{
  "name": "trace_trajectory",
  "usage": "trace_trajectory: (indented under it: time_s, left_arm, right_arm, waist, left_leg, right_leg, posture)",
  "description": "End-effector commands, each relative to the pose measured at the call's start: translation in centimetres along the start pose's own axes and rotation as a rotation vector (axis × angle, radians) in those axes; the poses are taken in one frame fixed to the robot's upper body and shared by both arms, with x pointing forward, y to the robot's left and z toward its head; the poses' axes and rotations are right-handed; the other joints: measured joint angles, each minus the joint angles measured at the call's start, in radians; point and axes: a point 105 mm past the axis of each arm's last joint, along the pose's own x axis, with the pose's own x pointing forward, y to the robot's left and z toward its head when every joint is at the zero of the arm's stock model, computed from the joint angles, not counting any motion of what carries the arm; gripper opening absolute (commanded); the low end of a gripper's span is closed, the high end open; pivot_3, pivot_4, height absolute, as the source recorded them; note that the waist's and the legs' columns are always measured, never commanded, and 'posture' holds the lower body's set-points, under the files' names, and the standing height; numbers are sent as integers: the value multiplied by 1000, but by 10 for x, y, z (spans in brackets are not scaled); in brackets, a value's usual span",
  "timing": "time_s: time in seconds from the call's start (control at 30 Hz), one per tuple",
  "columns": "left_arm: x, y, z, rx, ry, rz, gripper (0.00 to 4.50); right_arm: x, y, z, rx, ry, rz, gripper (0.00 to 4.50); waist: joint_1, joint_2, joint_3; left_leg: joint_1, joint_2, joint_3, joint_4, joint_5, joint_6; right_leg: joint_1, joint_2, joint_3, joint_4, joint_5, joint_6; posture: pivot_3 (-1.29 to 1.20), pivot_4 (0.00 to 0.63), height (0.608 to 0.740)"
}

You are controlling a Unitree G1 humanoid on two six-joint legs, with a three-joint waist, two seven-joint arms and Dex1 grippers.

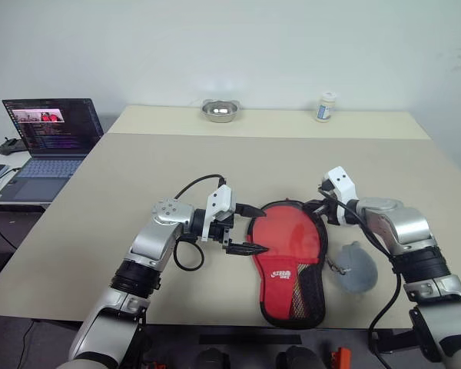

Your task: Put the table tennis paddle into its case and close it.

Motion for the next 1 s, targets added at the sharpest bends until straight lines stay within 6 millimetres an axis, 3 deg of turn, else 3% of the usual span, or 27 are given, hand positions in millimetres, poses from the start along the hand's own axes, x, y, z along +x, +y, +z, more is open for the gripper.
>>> trace_trajectory:
  time_s: [0.03, 0.27, 0.37, 0.47, 0.6, 0.73, 1.0]
  left_arm:
    - [3, -1, 8, 44, -8, -8, 4500]
    - [8, -1, 8, 46, -8, -9, 4500]
    - [11, -1, 8, 44, -8, -15, 4500]
    - [16, 1, 9, 41, -10, -23, 4500]
    - [24, 6, 8, 52, -6, -35, 4500]
    - [34, 11, 6, 64, -7, -34, 4500]
    - [66, 31, -1, 93, 7, -24, 4500]
  right_arm:
    - [3, 5, 21, -54, -57, 16, 16]
    - [15, 12, 18, -60, -35, 40, 16]
    - [18, 6, 20, -42, -50, -8, 665]
    - [14, 2, 30, -24, -89, -30, 1662]
    - [-8, -5, 62, 45, -218, -46, 2969]
    - [-36, -12, 72, 64, -268, -93, 4427]
    - [-94, 0, 37, 30, -185, -119, 4477]
  waist:
    - [0, 0, 0]
    - [-1, 0, 0]
    - [-2, 0, 0]
    - [-2, 0, 0]
    - [0, 0, 1]
    - [9, 0, 1]
    - [25, -1, 1]
  left_leg:
    - [0, 0, 0, 0, 0, 0]
    - [0, 0, 0, -1, 0, 0]
    - [0, 0, 0, -1, 0, 0]
    - [0, 0, 0, -1, 0, 0]
    - [0, -1, 1, 0, 0, 0]
    - [0, -1, 0, 0, 0, 0]
    - [-3, -3, 0, 0, 0, 0]
  right_leg:
    - [0, 0, 0, 0, 0, 0]
    - [0, -1, 0, 0, 0, 0]
    - [0, -1, 0, 1, 0, 0]
    - [0, -1, 0, 2, 0, 0]
    - [-1, -2, 0, 4, 0, 0]
    - [-1, -2, 0, 5, 0, 0]
    - [-2, -3, -1, 2, 0, 0]
  posture:
    - [0, 150, 740]
    - [0, 150, 740]
    - [0, 150, 740]
    - [0, 150, 740]
    - [0, 150, 740]
    - [0, 150, 740]
    - [0, 150, 740]
